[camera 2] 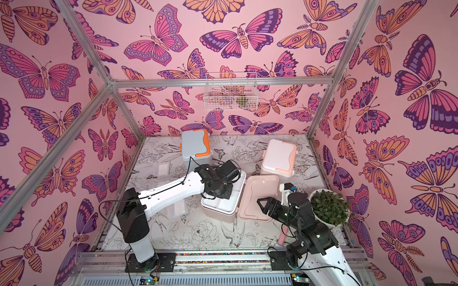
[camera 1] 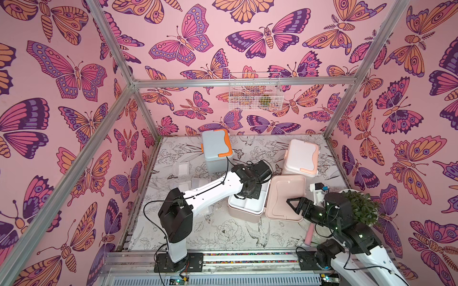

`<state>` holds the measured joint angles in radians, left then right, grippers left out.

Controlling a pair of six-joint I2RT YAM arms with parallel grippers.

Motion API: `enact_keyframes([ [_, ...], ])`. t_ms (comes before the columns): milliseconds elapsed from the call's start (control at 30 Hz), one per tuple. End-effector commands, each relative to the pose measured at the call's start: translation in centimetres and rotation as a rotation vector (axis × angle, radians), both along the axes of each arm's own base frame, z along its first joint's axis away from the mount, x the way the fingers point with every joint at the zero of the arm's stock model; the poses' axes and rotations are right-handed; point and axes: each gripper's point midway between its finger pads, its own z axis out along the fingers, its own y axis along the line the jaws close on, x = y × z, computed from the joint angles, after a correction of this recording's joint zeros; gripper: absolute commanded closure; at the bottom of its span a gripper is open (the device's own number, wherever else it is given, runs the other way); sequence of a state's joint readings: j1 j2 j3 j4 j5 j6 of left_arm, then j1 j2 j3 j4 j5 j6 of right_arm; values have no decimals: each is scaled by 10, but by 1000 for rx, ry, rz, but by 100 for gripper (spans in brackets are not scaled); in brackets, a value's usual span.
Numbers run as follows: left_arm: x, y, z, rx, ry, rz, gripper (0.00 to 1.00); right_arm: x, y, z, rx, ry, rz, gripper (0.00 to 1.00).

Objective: Open first aid kits and take out gauze
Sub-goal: Place the compartment layer in the first aid kit.

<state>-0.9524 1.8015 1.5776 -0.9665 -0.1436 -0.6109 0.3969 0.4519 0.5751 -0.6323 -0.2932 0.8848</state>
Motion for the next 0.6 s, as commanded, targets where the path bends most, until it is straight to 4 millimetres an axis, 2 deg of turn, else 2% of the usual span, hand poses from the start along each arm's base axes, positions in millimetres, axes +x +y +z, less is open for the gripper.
enact_keyframes([
  [0, -12, 6, -18, 49, 58, -5, 100, 0, 3, 6, 1, -23, 27, 24],
  [200, -14, 7, -23, 71, 79, -12, 100, 0, 4, 5, 3, -20, 27, 24],
  [567, -16, 14, -8, 93, 69, -7, 100, 3, 5, 4, 0, -19, 33, 24],
])
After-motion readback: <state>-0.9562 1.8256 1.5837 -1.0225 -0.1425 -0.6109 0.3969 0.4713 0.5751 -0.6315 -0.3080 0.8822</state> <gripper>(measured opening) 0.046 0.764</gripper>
